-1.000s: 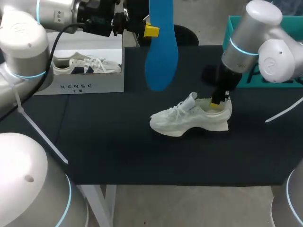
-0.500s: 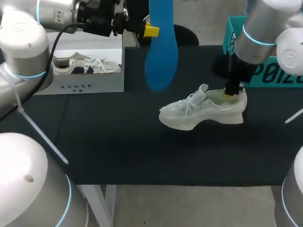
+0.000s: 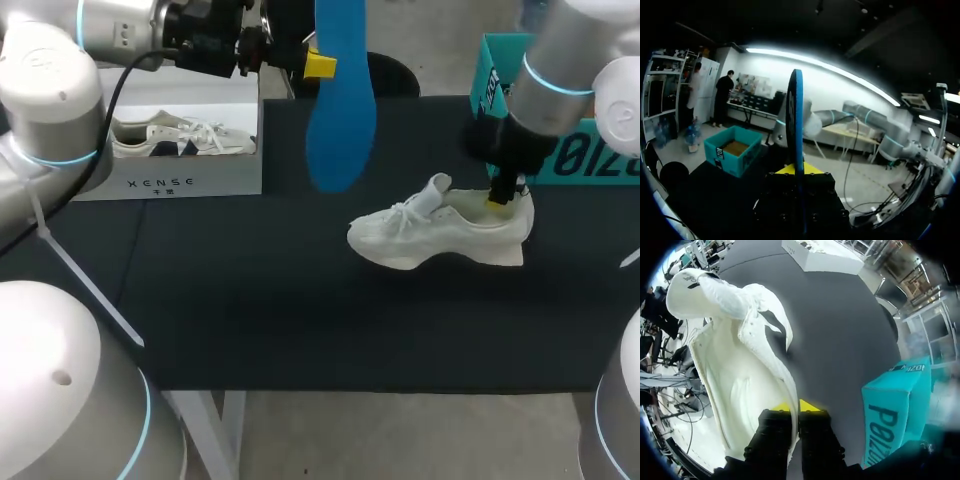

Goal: Take the shoe out of the shoebox, open the shoe tongue, remove and reinsert the insole, then place the shoe into the shoebox

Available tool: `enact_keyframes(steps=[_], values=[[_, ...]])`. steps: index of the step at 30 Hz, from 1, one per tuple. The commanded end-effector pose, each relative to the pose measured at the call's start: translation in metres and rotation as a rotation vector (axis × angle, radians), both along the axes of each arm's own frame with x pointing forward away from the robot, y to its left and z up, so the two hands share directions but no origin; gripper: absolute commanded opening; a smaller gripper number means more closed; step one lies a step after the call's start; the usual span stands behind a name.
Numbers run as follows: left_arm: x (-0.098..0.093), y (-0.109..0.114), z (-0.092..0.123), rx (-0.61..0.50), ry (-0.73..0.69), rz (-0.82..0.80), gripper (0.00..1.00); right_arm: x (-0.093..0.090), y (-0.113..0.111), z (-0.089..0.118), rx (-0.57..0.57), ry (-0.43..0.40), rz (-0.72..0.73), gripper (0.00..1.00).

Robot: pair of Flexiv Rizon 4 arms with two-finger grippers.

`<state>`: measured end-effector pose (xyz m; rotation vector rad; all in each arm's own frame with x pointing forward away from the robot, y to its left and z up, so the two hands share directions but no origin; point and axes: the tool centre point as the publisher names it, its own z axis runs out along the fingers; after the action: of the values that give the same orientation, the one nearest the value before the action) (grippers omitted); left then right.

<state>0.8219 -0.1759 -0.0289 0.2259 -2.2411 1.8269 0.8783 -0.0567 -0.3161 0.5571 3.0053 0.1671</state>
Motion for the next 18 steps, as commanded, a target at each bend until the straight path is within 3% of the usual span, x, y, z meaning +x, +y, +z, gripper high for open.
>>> enact_keyframes(steps=[1,4,8,10,11,18], values=[[0.0,0.0,0.0,0.0,0.0,0.0,0.0,-0.021,-0.032,-0.014,0.097,0.027,-0.772,0.0],[0.0,0.0,0.0,0.0,0.0,0.0,0.0,-0.04,-0.047,-0.026,0.126,0.006,-1.01,0.0],[0.0,0.0,0.0,0.0,0.0,0.0,0.0,-0.057,-0.052,-0.031,0.209,-0.03,-1.191,0.0],[0.0,0.0,0.0,0.0,0.0,0.0,0.0,-0.057,-0.046,-0.03,0.17,-0.04,-1.18,0.0],[0.0,0.0,0.0,0.0,0.0,0.0,0.0,-0.052,-0.039,-0.027,0.107,-0.052,-1.09,0.0],[0.0,0.0,0.0,0.0,0.0,0.0,0.0,-0.052,-0.039,-0.027,0.107,-0.052,-1.09,0.0]])
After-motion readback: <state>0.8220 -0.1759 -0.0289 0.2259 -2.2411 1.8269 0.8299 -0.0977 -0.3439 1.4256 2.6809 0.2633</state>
